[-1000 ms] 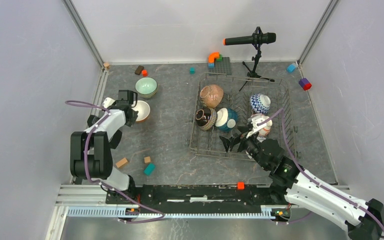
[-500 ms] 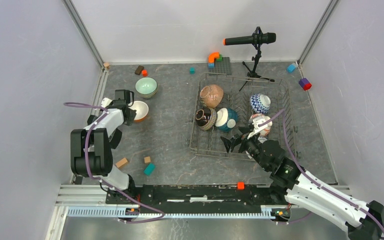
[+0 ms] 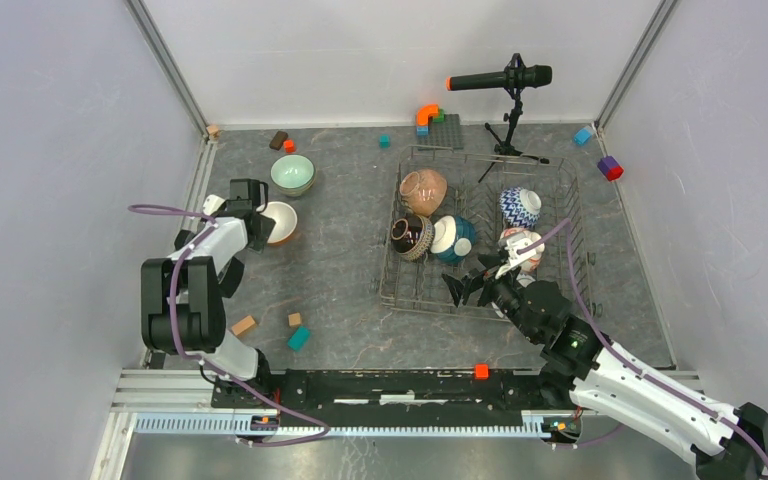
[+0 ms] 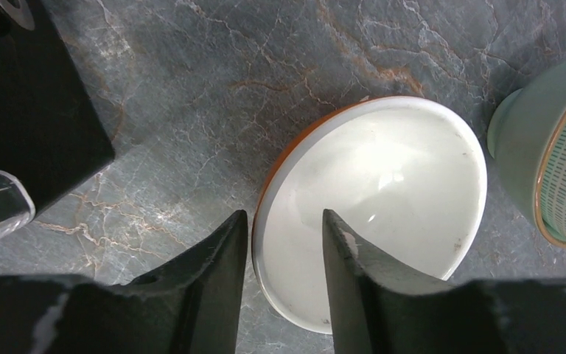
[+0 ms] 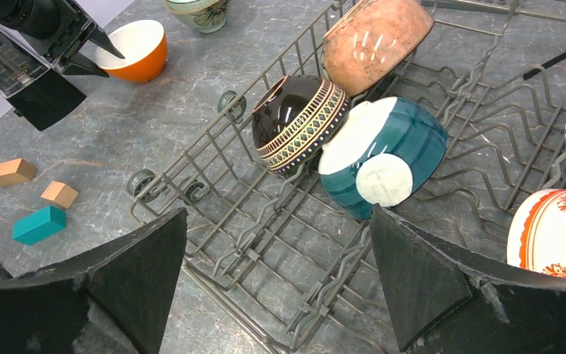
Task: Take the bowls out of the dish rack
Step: Place the bowl at the center of the board, then pick up the bowl from the dish rack.
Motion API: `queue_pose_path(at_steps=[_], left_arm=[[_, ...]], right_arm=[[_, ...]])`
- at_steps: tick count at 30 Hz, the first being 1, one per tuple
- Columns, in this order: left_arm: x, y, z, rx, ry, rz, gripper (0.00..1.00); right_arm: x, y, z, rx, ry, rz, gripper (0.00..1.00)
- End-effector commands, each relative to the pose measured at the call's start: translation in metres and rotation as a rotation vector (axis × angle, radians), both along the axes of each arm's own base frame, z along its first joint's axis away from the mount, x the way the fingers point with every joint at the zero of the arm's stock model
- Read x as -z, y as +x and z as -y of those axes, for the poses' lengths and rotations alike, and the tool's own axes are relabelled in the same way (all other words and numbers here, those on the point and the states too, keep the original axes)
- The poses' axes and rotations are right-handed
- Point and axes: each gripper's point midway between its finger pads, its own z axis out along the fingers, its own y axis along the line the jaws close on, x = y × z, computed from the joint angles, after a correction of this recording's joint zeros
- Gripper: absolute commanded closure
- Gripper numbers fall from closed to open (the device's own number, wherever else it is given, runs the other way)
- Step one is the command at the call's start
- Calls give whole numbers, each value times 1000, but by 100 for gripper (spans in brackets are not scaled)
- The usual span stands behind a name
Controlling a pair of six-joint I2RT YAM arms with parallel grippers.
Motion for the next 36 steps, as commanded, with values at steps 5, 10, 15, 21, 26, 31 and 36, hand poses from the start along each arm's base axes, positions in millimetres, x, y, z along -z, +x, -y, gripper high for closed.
queue_pose_path(at_steps=[5, 10, 15, 21, 26, 31, 36], left_arm=[[-32, 13, 6, 36, -22, 112, 41], [-61, 12, 15, 66, -54, 184, 20], [-107, 9, 26, 130, -55, 286, 10], [-159, -2, 65, 304, 65, 408, 2], [-179, -5, 136, 637, 37, 486, 0], [-194, -29, 184, 900, 21, 544, 0], [-204, -65, 225, 1081, 67, 591, 1]], right_arm=[[-2, 4, 5, 33, 5, 14, 2], [-8, 6, 7, 57, 7, 9, 2], [-32, 12, 1, 61, -5, -5, 2], [-52, 32, 7, 154, -93, 11, 2], [-61, 54, 17, 268, -103, 38, 2], [-48, 71, 16, 270, -11, 11, 2], [-22, 81, 14, 234, 77, -74, 2]])
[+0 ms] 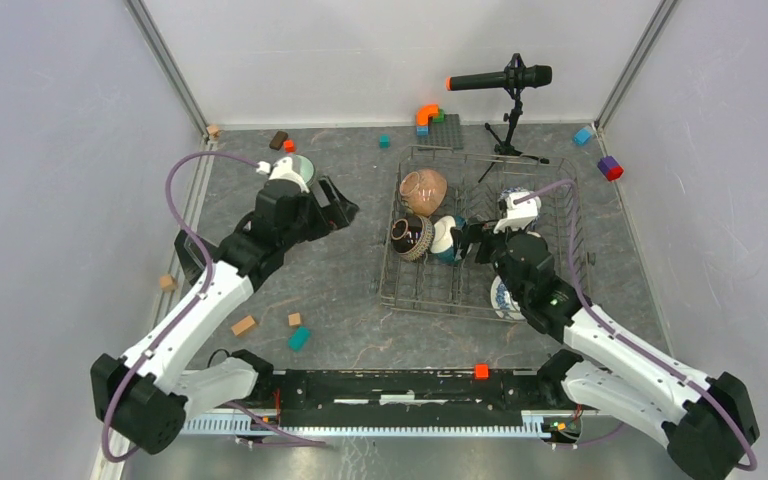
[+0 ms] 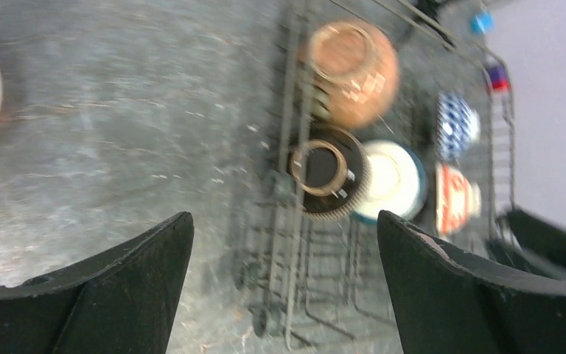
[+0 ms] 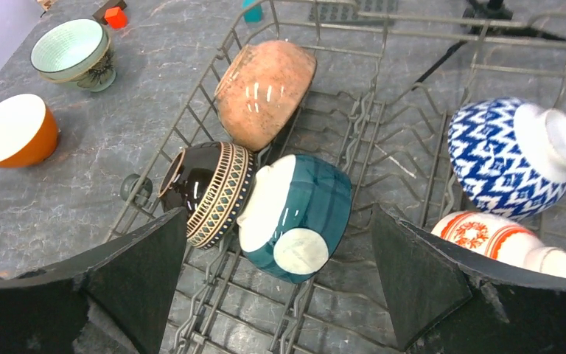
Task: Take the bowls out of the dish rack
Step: Pick up the bowl from the dish rack.
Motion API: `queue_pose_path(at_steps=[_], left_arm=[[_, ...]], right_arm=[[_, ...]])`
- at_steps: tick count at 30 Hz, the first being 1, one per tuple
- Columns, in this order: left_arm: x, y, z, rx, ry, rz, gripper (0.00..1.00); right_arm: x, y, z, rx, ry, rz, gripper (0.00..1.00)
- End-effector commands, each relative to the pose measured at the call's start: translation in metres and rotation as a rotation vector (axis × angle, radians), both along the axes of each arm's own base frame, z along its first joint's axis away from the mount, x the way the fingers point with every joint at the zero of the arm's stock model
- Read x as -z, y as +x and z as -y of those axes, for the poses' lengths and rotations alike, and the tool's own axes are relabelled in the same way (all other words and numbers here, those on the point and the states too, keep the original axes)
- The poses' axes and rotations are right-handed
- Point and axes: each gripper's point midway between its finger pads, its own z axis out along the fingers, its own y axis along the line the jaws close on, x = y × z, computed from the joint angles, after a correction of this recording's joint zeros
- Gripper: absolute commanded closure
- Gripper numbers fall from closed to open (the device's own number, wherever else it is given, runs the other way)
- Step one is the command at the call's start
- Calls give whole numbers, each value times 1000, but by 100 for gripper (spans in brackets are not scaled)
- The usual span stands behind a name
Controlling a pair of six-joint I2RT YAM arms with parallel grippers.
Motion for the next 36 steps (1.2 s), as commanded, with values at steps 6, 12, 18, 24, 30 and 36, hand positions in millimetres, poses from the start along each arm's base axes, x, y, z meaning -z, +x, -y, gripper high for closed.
queue_pose_path(at_steps=[6, 12, 18, 24, 30, 36], left_arm=[[-24, -48, 38, 286, 140, 135, 2], [-19, -57, 35, 334, 196, 121, 4], [-8, -63, 45, 382, 171, 93, 4], [-9, -66, 44, 384, 167, 100, 4], [-7, -68, 47, 402, 157, 92, 3], [-2, -68, 48, 404, 162, 77, 3]], right_arm=[[21, 9, -4, -76, 217, -70, 2], [25, 14, -3, -110, 292, -86, 2], [46, 24, -10, -94, 278, -185, 2], [57, 32, -9, -64, 247, -235, 2], [58, 38, -11, -59, 244, -254, 2], [65, 36, 5, -50, 327, -259, 3]])
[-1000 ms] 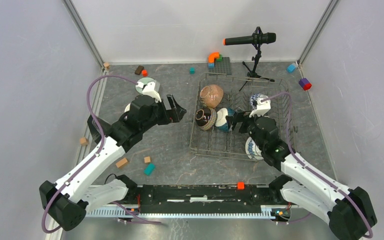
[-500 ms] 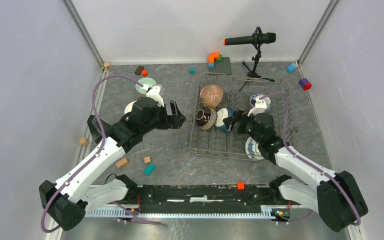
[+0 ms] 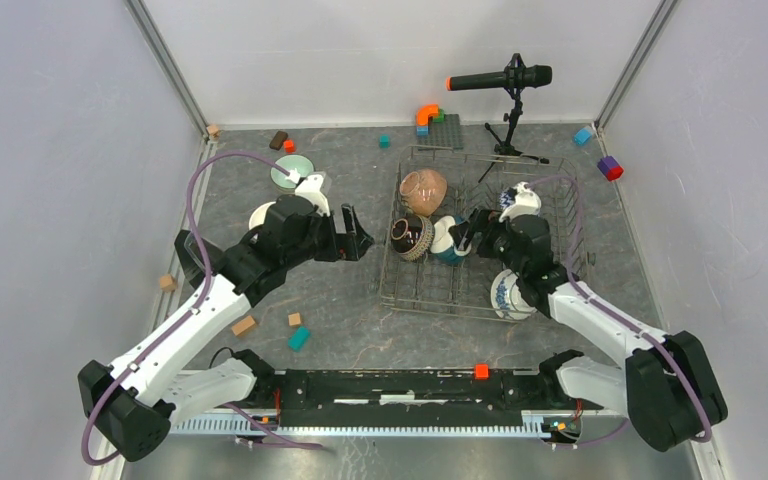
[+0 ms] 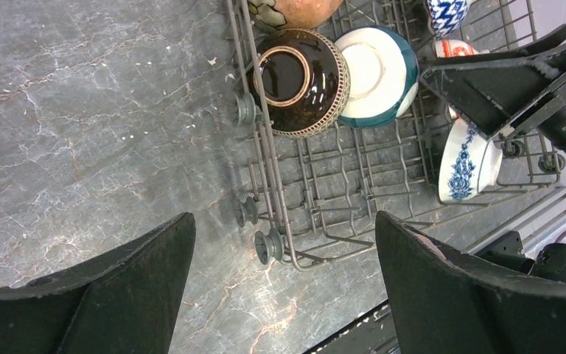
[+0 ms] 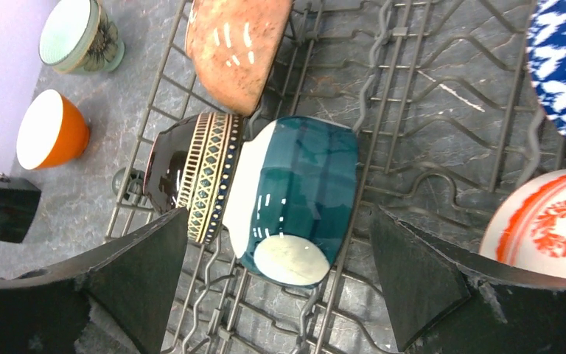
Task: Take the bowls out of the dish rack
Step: Pick up the bowl from the dish rack.
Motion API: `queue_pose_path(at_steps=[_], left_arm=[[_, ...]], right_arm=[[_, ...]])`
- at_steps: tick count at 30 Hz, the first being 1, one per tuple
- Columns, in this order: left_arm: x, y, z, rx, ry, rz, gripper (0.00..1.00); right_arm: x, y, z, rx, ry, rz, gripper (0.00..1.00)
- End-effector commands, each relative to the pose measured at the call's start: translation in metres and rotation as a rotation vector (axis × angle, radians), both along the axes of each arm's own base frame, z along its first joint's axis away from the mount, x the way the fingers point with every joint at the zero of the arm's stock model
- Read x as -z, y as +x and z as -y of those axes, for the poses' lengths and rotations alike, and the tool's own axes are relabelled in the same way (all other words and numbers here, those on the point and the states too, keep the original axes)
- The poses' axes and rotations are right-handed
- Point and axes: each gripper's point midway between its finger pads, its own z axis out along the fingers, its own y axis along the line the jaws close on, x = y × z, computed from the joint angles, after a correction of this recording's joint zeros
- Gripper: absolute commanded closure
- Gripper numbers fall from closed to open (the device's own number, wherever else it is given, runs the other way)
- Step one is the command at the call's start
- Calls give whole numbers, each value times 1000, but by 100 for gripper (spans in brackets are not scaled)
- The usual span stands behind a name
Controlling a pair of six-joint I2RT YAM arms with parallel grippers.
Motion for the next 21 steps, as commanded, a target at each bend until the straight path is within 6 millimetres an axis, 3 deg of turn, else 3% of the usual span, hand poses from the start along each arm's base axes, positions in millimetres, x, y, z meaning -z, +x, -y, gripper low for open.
queue_pose_path(at_steps=[1, 8, 21], left_arm=[[0, -1, 3, 42, 15, 25, 3], [6, 0, 5, 47, 25, 6, 3], [21, 1, 10, 60, 39, -43, 3]], right_arm=[[-12, 1, 6, -10, 111, 45, 5], [-13, -9, -1, -103, 254, 67, 17], [-2, -8, -6, -121, 377, 34, 27]])
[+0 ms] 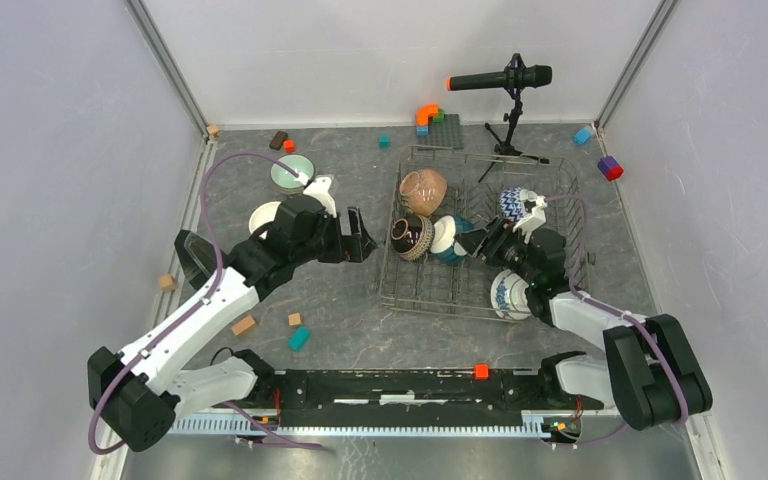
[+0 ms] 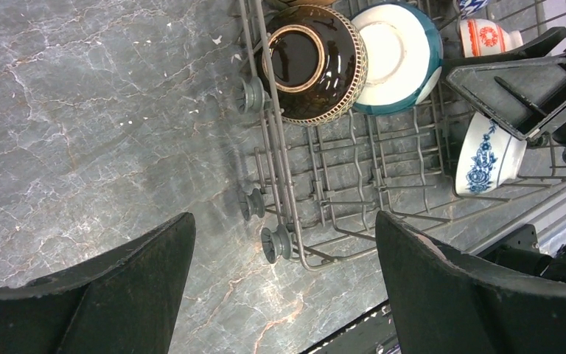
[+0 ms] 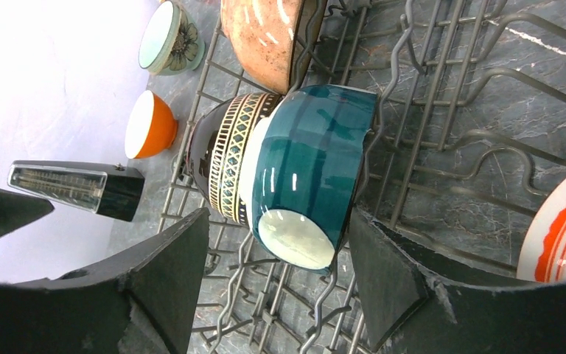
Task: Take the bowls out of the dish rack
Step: Pick up the bowl from the dish rack.
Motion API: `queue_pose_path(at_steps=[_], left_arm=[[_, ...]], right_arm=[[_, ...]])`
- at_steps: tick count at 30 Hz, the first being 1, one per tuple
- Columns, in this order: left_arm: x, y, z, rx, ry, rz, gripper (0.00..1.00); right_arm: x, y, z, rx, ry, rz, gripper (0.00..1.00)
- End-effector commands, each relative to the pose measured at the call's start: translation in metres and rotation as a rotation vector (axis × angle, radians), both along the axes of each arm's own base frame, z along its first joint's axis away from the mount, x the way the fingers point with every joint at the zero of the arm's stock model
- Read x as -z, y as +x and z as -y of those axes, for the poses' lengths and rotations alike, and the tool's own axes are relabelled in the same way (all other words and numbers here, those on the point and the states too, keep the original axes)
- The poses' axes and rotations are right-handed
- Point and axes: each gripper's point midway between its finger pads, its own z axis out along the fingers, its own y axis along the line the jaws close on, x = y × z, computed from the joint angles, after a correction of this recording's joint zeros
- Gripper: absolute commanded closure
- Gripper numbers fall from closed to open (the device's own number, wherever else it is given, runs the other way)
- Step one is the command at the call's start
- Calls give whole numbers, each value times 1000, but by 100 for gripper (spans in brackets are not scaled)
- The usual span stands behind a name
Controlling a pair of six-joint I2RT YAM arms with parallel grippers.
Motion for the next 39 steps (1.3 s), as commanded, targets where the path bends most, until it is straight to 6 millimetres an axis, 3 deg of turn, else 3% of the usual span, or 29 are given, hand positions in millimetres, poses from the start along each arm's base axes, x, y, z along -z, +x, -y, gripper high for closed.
queue_pose_path(at_steps=[1, 11, 25, 39], left_arm=[[2, 0, 6, 48, 10, 6, 3], [7, -1, 9, 58, 9, -15, 3], [26, 2, 13, 36, 14, -84, 5], [67, 10, 9, -109, 70, -173, 5]], right_arm=[[-18, 3, -8, -29, 78, 63, 28], [-13, -3, -14, -62, 139, 56, 37], [-32, -12, -28, -146, 260, 123, 51], [-47, -21, -39, -225, 323, 176, 64]])
